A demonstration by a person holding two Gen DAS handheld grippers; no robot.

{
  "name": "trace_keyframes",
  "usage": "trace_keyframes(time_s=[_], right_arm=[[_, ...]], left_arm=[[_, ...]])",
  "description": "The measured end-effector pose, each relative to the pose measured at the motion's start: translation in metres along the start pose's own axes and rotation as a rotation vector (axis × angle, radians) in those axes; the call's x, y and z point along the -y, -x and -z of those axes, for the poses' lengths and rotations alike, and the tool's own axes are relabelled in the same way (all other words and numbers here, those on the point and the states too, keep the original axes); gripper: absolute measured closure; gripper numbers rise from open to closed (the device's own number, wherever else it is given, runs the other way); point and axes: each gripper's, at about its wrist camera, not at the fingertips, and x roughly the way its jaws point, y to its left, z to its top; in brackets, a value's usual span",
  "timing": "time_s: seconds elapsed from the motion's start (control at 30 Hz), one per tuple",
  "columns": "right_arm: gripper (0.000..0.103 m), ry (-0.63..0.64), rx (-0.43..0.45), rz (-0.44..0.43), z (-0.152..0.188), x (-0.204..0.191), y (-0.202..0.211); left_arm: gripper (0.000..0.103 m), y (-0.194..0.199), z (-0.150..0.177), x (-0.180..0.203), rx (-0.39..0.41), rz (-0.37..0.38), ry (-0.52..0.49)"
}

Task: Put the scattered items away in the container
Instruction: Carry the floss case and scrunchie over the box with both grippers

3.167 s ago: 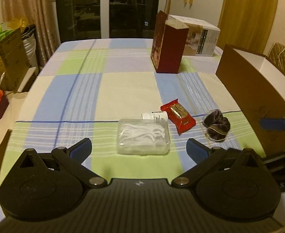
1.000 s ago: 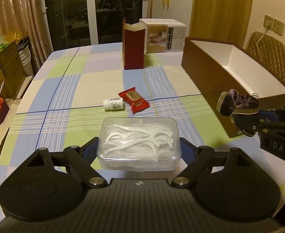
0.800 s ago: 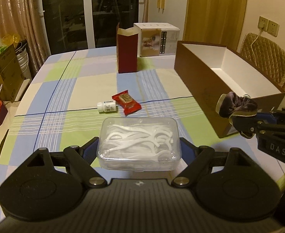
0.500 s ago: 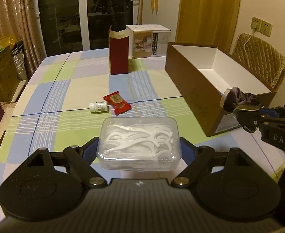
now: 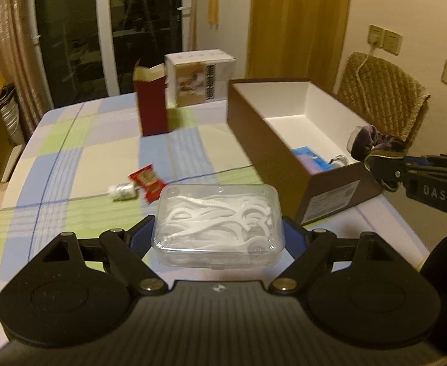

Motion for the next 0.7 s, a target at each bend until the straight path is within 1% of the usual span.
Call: trace_keyframes(time_s=[0.27, 0.53, 0.7], right_arm=[[0.084, -0.009, 0.026, 0.032, -0.018, 0.034, -0.005], [0.083, -0.02, 0.024, 0.061, -0.03, 0.065, -0.017], [0.083, -0.024, 0.018, 0.073, -0.034, 0.078, -0.024]], left_arm=[[0.021, -0.019, -0.027, 0.033, 0.013, 0.058, -0.053], [0.021, -0.036, -0.059, 0.066, 0.042, 0.108, -0.114], [0.021, -0.049, -0.074, 0.082, 0.052, 0.136, -0.133]])
